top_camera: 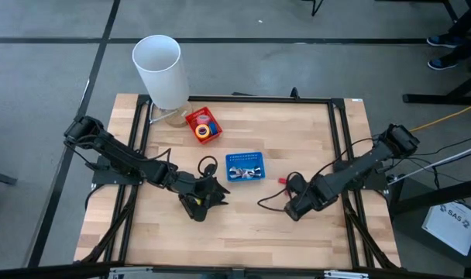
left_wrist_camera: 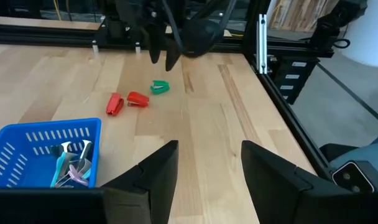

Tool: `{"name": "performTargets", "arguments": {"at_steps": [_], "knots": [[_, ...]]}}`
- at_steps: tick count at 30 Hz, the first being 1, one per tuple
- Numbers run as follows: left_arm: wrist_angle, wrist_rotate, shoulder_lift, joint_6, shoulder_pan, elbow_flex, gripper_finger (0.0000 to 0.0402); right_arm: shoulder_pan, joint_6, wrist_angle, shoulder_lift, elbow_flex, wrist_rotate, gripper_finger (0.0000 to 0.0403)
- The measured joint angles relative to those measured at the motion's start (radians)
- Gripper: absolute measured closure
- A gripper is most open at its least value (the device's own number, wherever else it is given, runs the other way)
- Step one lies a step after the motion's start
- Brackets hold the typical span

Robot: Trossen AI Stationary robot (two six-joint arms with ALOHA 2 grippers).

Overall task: Pick and place Stapler, Stapler remover, tape
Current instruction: Put the green stapler into the black basket

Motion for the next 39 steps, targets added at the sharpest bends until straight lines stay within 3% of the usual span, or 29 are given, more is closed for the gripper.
{"name": "performTargets", "arguments": {"at_steps": [18,39], "knots": [[0.004,0.0,0.0,0.0,0.0,0.0,0.0233,0.035,0.005,-0.026,0.199,0.0,0.035,0.0237],[0.004,0.001,0.0,-0.001,0.0,0.0,0.0233,0.034,0.003,0.09,0.184,-0.066,0.04,0.0242]]}}
